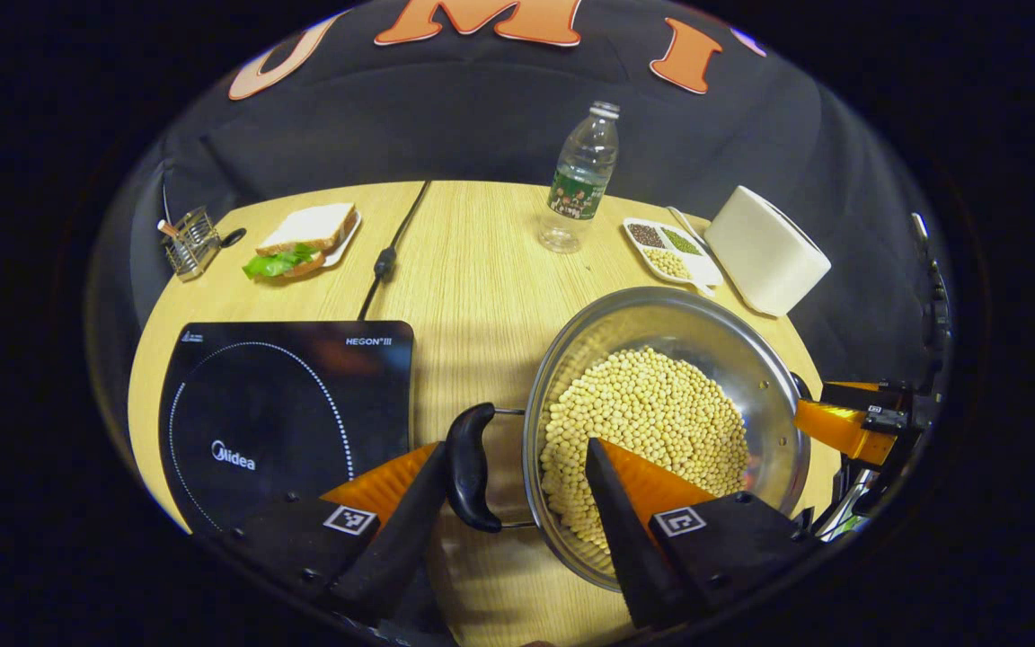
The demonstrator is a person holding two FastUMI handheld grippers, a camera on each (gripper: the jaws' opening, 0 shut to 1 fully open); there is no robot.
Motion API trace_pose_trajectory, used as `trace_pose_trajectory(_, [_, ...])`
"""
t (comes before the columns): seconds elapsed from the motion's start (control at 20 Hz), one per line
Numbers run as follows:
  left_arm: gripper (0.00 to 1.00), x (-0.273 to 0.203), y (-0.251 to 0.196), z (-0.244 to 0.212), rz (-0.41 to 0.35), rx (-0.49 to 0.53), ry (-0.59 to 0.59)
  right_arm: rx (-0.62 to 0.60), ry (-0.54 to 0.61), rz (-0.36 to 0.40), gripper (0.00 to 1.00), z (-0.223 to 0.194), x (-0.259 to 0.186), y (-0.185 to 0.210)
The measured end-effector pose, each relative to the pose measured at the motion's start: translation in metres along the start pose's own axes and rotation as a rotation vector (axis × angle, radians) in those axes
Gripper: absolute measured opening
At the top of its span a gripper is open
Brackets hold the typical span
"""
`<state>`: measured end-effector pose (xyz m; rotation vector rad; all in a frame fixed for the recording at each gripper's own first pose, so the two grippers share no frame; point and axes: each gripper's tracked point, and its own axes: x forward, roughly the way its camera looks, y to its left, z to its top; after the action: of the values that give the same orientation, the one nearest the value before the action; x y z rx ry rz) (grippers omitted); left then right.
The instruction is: First push the handle of the pot to place it horizontally, then grasp the pot with both hands and set it on the induction cooktop.
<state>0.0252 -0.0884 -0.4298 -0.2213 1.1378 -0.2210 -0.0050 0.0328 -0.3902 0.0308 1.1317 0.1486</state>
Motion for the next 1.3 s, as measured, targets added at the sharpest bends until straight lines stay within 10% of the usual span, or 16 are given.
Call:
trace_pose_trajectory(0.6, [0.73, 0.031, 0.011, 0.007, 0.037, -0.038, -0.045, 0.092, 0.106, -0.056, 0.68, -0.022, 0.034, -0.01])
trace_pose_trajectory(1.3, [0.67, 0.01, 0.011, 0.014, 0.111, 0.031, -0.102, 0.181, 0.124, -0.014, 0.5, -0.027, 0.019, -0.005])
